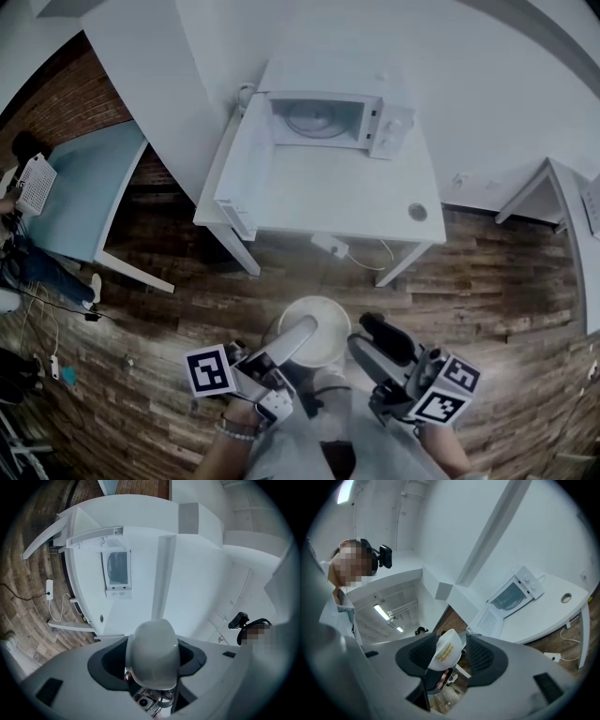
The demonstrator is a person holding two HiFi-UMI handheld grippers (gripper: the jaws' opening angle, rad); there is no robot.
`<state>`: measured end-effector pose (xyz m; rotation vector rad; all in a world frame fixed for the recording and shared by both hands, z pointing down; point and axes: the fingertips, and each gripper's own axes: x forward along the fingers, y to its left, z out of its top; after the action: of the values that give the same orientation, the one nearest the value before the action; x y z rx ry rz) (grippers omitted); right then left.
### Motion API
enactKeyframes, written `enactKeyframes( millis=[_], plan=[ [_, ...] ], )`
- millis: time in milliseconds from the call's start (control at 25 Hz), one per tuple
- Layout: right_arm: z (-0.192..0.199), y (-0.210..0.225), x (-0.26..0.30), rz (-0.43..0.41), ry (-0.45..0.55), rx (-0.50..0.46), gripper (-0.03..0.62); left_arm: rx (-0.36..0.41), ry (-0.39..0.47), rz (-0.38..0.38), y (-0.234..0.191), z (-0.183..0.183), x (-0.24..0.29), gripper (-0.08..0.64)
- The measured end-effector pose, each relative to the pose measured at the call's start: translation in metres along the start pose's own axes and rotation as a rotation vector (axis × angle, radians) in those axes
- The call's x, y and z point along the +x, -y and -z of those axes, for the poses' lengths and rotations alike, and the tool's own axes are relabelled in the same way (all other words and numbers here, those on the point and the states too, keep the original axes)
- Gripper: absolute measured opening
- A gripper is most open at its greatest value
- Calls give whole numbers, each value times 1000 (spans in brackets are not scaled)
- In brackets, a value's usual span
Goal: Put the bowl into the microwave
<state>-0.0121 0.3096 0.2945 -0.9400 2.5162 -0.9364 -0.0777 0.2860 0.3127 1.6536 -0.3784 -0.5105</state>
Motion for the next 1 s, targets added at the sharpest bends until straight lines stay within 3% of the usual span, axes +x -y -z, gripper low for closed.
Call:
enactKeyframes(
  millis=[400,1000],
  plan=[
    [-38,48,6,-42,-24,22,202,23,38,-8,-3,-20,58,232],
    [-59,91,41,-31,-38,67,201,-9,71,-34,-26,-63,84,232]
  ],
)
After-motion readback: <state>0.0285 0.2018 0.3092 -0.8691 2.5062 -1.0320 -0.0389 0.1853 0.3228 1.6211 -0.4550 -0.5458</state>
